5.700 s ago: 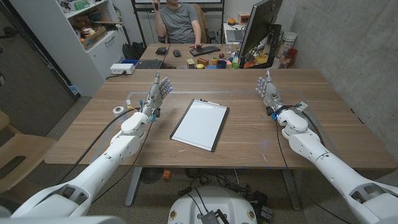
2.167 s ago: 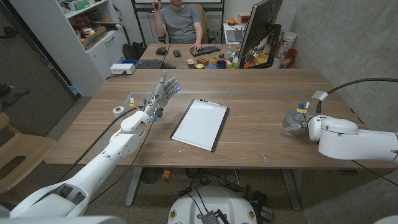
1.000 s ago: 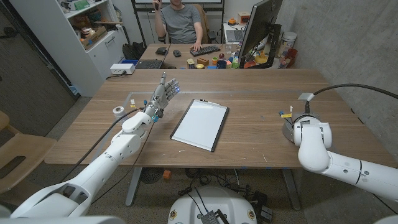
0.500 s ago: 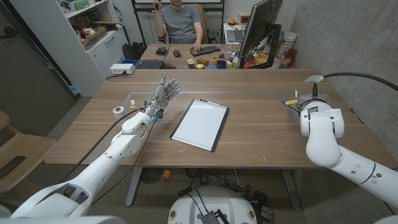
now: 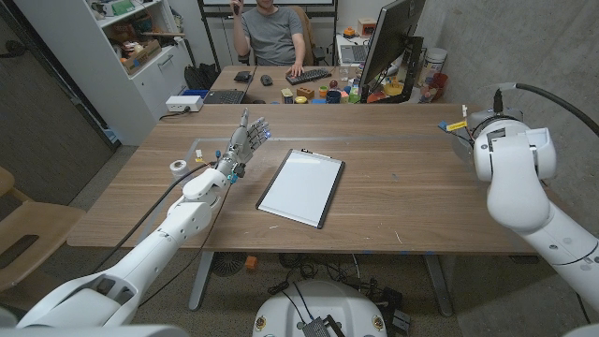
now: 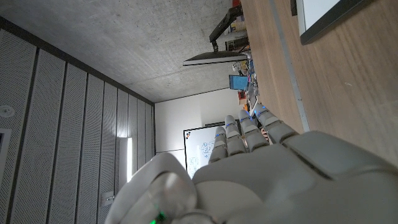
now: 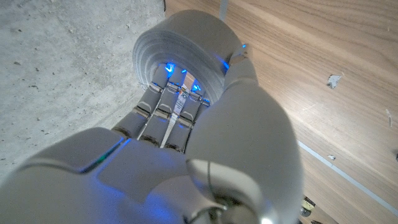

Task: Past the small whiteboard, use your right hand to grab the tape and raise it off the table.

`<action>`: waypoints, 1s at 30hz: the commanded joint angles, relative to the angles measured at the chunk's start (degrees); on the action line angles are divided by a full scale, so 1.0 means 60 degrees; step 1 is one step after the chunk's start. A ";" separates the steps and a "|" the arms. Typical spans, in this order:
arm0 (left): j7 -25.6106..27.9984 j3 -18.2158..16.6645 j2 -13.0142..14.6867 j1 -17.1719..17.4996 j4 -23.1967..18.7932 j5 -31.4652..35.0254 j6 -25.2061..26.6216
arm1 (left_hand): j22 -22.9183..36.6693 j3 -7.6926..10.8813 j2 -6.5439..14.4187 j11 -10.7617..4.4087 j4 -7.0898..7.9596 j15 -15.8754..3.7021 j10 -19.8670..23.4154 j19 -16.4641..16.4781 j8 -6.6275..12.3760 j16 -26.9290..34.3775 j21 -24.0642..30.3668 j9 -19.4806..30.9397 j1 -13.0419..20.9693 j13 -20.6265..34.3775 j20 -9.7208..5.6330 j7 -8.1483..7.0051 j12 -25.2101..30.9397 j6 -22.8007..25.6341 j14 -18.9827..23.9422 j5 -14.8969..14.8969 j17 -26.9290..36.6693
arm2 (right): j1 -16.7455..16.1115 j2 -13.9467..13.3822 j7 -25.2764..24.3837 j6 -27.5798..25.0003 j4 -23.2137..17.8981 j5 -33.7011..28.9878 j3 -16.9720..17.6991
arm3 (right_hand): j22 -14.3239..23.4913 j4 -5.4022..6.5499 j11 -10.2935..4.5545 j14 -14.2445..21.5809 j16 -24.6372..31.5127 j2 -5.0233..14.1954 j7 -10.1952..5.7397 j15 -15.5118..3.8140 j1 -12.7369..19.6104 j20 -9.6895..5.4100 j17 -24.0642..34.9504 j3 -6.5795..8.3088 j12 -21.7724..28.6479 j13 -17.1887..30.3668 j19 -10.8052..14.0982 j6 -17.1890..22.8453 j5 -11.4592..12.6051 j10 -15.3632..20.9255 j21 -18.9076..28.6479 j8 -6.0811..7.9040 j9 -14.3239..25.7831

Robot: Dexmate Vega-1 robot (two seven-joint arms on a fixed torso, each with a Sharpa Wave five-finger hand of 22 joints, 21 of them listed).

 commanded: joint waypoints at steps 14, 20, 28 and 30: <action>0.0096 -0.0137 0.0026 0.0088 -0.0087 -0.0108 -0.0014 | 0.0031 0.0059 0.0041 -0.0028 0.0019 0.0013 0.0095 0.0027 0.0040 0.0037 0.0053 0.0033 0.0013 0.0015 0.0020 -0.0041 0.0026 0.0082 0.0089 0.0023 0.0050 | 0.1974 0.2988 0.0619 0.5627 -0.1026 -0.0780 0.2303 | 0.0120 0.0003 -0.0474 0.0328 0.1683 0.1424 -0.0282 -0.1550 0.1401 -0.0478 0.2041 0.0570 0.0018 0.2011 -0.0043 0.0420 0.0040 0.0706 0.0363 0.0071 0.0003; 0.0108 -0.0151 0.0042 0.0104 -0.0107 -0.0111 -0.0017 | 0.0031 0.0061 0.0041 -0.0001 0.0018 0.0013 0.0098 0.0028 0.0037 0.0037 0.0053 0.0033 0.0012 0.0015 0.0010 -0.0043 0.0026 0.0078 0.0089 0.0023 0.0050 | 0.2091 0.3188 0.0619 0.5923 -0.1026 -0.0866 0.2322 | 0.0143 0.0003 -0.0477 0.0352 0.1674 0.1409 -0.0287 -0.1550 0.1387 -0.0459 0.2017 0.0578 -0.0005 0.2025 -0.0080 0.0424 0.0041 0.0713 0.0443 0.0066 -0.0004; 0.0074 -0.0139 0.0052 0.0122 -0.0095 -0.0104 -0.0030 | 0.0031 0.0064 0.0040 0.0000 0.0017 0.0012 0.0105 0.0029 0.0039 0.0035 0.0054 0.0033 0.0010 0.0015 0.0007 -0.0038 0.0027 0.0088 0.0085 0.0022 0.0050 | 0.2190 0.3513 0.0619 0.6382 -0.1123 -0.1033 0.2454 | 0.0174 0.0000 -0.0481 0.0377 0.1662 0.1401 -0.0284 -0.1550 0.1375 -0.0451 0.1991 0.0597 -0.0037 0.2051 -0.0144 0.0409 0.0043 0.0720 0.0554 0.0050 -0.0011; 0.0075 -0.0141 0.0049 0.0124 -0.0097 -0.0120 -0.0013 | 0.0031 0.0065 0.0040 -0.0001 0.0017 0.0012 0.0100 0.0026 0.0039 0.0036 0.0053 0.0033 0.0009 0.0015 0.0012 -0.0037 0.0025 0.0088 0.0088 0.0022 0.0050 | 0.2216 0.3600 0.0619 0.6507 -0.1156 -0.1078 0.2487 | 0.0181 -0.0001 -0.0482 0.0379 0.1658 0.1398 -0.0295 -0.1550 0.1372 -0.0452 0.1986 0.0601 -0.0048 0.2052 -0.0157 0.0409 0.0044 0.0724 0.0584 0.0047 -0.0013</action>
